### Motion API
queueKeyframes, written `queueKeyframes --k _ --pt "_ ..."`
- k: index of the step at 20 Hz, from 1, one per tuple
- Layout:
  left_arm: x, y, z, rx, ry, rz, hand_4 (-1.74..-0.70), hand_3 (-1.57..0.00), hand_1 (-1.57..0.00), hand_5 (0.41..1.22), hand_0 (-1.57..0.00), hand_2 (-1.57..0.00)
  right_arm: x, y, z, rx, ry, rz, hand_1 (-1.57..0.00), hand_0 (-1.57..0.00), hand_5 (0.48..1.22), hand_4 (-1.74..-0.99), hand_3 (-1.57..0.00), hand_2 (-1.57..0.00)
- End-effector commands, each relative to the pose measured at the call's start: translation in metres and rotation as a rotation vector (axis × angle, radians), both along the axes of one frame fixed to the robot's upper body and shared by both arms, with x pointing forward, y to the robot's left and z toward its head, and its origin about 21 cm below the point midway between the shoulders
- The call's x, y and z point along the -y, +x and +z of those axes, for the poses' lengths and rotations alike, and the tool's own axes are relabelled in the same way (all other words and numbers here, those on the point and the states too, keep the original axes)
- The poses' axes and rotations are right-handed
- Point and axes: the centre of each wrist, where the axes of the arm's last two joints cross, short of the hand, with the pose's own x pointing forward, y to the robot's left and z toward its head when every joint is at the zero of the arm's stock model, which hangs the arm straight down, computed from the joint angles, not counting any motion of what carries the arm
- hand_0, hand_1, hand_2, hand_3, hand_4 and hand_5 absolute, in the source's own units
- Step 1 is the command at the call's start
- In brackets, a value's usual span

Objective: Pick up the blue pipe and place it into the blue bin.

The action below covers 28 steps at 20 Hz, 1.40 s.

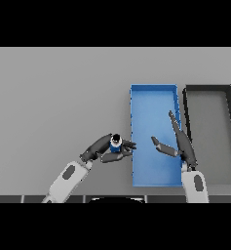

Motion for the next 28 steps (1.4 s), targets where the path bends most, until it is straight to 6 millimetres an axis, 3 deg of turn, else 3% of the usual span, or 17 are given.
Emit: queueKeyframes --k 1,4,8,11,16,19,22,28 --pt "0.001 0.000 -0.001 0.000 0.004 0.005 -1.47 -1.57 -1.57 1.220 -1.57 -1.57 0.003 0.001 0.001 -0.001 0.001 -0.008 0.00 0.00 0.578 -1.185 0.00 0.00" --pt "0.000 0.002 0.000 0.014 0.005 0.005 -1.47 -1.57 -1.57 1.221 -1.57 -1.57 -0.001 0.004 0.009 0.041 0.058 0.031 -0.02 0.00 0.569 -1.178 0.00 -0.02" --pt "0.000 0.000 -0.001 0.013 0.014 -0.002 -1.47 -1.57 -1.57 1.221 -1.57 -1.57 0.007 0.013 0.046 0.161 0.181 0.196 -0.01 0.00 0.597 -1.169 0.00 -0.02" --pt "-0.003 0.003 0.003 0.026 0.018 -0.001 -1.47 -1.57 -1.57 1.221 -1.57 -1.57 0.005 0.013 0.082 0.154 0.142 0.342 0.00 0.00 0.579 -1.171 0.00 -0.01" --pt "-0.003 0.001 0.003 0.028 0.026 -0.003 -1.47 -1.57 -1.57 1.221 -1.57 -1.57 -0.016 0.007 0.128 0.164 0.019 0.571 0.00 0.00 0.537 -1.219 0.00 0.00" --pt "0.001 0.003 0.005 0.039 0.037 -0.009 -1.47 -1.57 -1.57 1.221 -1.57 -1.57 -0.035 0.009 0.138 0.134 -0.022 0.663 0.00 0.00 0.523 -1.256 0.00 0.00" --pt "0.004 0.008 0.005 0.028 0.054 -0.003 -1.47 -1.57 -1.57 1.221 -1.57 -1.57 -0.053 0.013 0.148 0.106 -0.033 0.718 0.00 0.00 0.522 -1.239 0.00 0.00" --pt "0.002 0.006 0.001 0.030 0.036 -0.028 -1.47 -1.57 -1.57 1.221 -1.57 -1.57 -0.085 0.024 0.147 0.041 -0.076 0.861 0.00 0.00 0.514 -1.201 0.00 0.00"
